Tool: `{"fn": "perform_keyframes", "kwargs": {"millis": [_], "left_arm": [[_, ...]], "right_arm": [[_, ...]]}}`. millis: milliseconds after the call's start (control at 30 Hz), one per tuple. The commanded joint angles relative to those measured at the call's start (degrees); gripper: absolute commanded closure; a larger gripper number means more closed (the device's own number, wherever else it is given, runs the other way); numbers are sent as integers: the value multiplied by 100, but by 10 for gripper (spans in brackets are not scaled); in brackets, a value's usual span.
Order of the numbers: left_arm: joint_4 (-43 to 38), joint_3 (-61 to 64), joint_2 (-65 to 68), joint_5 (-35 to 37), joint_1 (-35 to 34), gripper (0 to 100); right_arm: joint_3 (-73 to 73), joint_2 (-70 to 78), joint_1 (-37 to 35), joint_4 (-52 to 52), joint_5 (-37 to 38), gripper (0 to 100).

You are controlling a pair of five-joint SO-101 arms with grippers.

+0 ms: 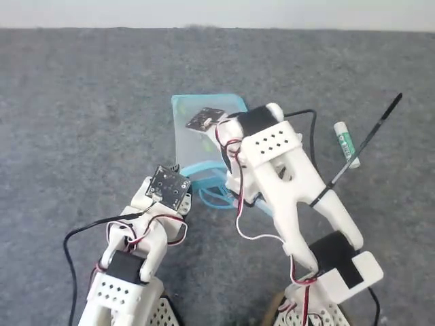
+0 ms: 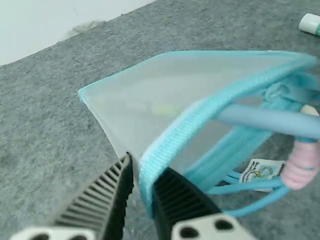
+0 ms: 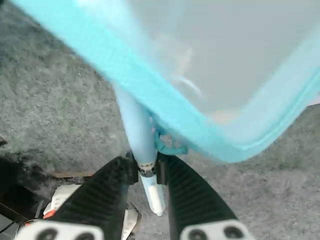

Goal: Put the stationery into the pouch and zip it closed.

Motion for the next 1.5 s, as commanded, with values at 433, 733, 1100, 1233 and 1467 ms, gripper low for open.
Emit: {"fn": "perform_keyframes", "kwargs": {"millis": [433, 733, 1100, 1233, 1467], "left_arm": [[70, -13, 105, -35, 193, 990], [88, 31, 114, -35, 202, 990], [79, 48, 105, -53, 193, 990], [79, 40, 70, -35, 193, 990], [79, -31, 62, -35, 0, 990]], "right_arm": [[141, 119, 585, 224, 607, 992], [-1178, 910, 409, 215, -141, 991], [-3007, 1464, -92, 171, -756, 990], [-3015, 1411, -523, -13, -1046, 989], [-3024, 1358, -743, -514, -1125, 908]]}}
